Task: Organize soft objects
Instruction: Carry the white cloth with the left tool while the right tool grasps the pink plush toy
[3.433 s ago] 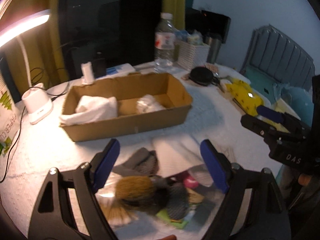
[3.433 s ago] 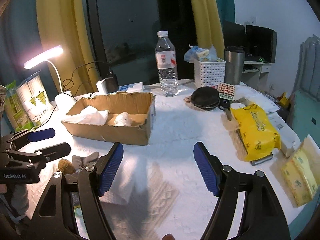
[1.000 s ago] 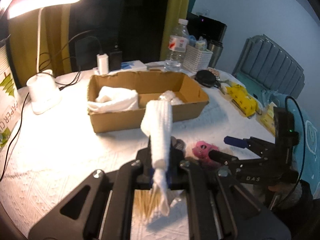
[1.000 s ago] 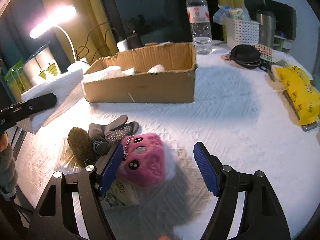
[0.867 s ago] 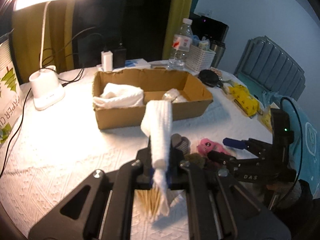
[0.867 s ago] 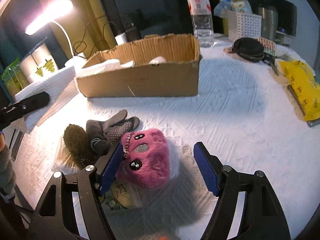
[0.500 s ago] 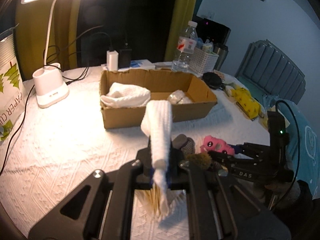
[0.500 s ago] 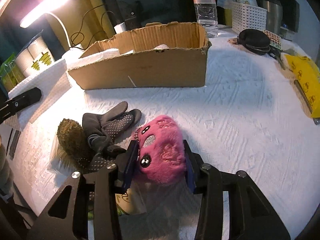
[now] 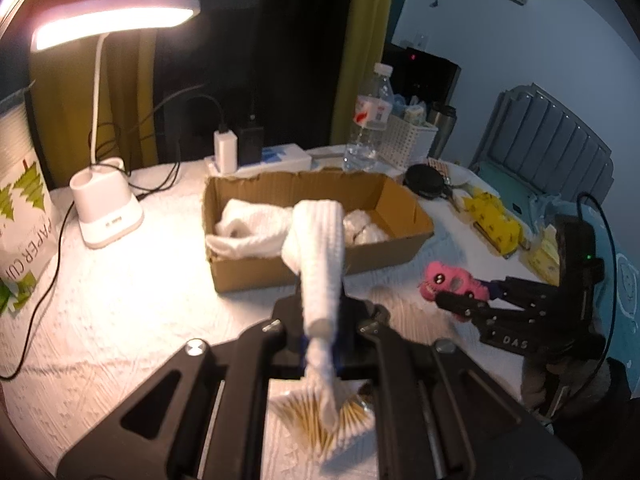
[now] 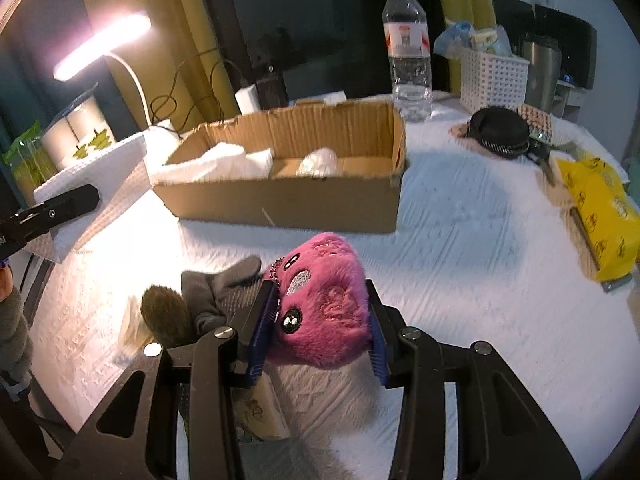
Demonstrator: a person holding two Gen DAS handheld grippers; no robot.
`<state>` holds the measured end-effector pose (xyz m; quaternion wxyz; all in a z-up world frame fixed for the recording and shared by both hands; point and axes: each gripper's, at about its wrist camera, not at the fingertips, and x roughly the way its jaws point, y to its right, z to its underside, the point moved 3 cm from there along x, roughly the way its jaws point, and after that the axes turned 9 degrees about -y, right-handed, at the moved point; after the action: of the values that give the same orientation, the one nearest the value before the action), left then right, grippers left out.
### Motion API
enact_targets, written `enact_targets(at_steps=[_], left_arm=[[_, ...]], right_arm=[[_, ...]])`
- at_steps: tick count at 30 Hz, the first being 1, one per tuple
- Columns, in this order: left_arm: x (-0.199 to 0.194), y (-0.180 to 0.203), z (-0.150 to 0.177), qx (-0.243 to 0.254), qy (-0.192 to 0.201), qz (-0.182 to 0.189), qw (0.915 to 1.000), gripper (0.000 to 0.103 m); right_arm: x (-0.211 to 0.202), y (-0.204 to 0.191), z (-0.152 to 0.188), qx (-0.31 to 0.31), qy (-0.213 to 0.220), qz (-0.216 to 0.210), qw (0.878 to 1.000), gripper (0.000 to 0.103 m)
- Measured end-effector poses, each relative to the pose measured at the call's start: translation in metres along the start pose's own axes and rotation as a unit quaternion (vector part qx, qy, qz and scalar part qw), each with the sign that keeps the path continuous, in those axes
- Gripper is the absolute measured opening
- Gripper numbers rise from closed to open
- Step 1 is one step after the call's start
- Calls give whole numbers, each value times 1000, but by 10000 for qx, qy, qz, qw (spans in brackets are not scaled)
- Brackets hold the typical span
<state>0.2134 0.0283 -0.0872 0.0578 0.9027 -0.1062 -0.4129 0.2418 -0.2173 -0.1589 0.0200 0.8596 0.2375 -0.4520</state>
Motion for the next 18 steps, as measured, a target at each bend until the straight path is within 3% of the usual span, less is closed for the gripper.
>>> enact_targets(at_steps=[18], left_arm=[[19, 1, -54, 185, 151, -72, 9997, 8]], right_arm=[[-14, 17, -47, -125, 451, 14, 9989, 44]])
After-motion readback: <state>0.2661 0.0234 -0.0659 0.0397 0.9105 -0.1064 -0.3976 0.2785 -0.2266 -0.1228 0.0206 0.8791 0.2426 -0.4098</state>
